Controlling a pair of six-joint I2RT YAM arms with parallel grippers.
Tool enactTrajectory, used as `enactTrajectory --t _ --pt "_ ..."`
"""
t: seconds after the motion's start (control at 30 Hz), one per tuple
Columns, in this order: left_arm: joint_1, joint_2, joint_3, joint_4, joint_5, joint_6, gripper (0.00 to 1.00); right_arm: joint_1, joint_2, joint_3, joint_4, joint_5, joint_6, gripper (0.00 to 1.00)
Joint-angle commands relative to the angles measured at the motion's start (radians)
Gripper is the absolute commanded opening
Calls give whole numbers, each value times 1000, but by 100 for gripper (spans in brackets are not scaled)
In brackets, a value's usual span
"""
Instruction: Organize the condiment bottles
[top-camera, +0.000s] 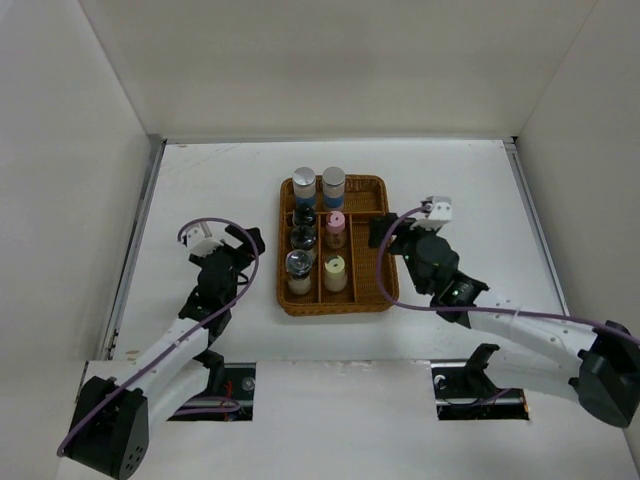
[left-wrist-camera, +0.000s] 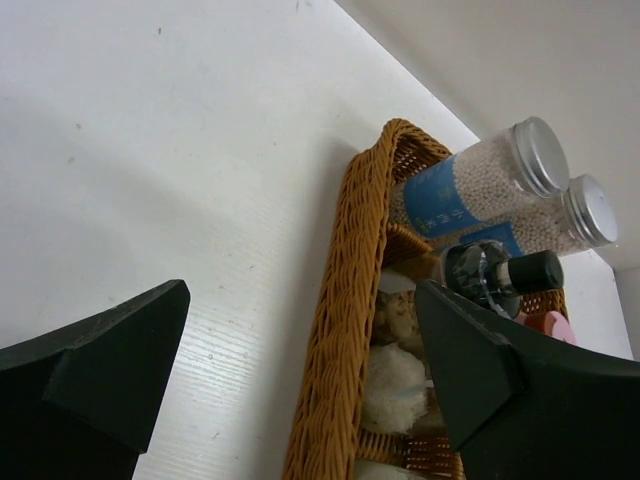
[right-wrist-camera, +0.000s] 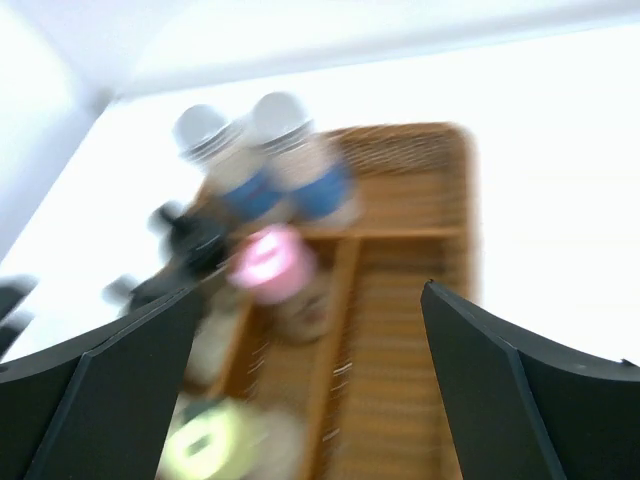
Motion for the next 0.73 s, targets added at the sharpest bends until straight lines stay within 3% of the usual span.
enactTrajectory --t 0.0,0.23,0.43,0.7 --pt "-11 2 98 -85 -12 36 100 -76 -53 -112 107 90 72 100" --pt "-23 142 275 -286 -13 36 100 -252 -154 -255 131 79 236 100" --pt "-98 243 367 -354 -13 43 100 -265 -73 -232 124 41 253 100" --pt "-132 210 422 -357 -42 118 100 -265 -59 -234 147 12 245 100"
